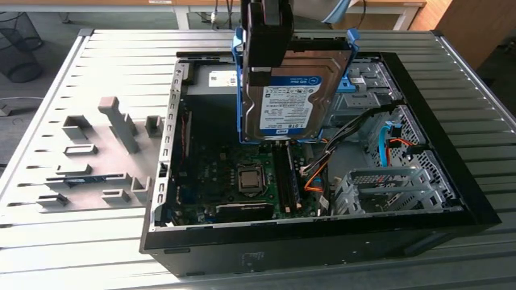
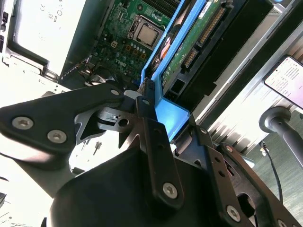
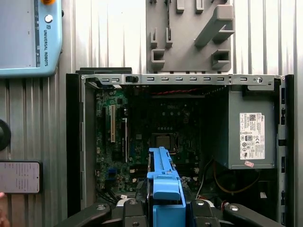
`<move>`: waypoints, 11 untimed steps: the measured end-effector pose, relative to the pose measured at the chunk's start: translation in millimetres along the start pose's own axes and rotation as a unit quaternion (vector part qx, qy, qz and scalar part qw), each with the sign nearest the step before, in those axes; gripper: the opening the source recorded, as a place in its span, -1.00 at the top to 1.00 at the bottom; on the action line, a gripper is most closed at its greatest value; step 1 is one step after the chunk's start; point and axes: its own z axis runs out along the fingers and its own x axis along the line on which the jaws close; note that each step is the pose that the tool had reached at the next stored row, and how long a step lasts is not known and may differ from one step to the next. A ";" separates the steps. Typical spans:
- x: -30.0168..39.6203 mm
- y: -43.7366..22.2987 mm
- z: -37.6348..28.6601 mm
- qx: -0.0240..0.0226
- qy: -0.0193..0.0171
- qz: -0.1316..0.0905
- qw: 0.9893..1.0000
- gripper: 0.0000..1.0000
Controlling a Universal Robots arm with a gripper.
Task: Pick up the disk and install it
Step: 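Insert the disk into the insertion slot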
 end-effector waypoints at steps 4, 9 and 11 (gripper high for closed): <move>0.3 0.0 0.0 0.000 0.000 0.000 1.000 0.25; 0.4 0.0 0.0 0.000 0.000 0.000 1.000 0.25; 0.4 0.0 0.0 0.000 0.000 0.000 1.000 0.25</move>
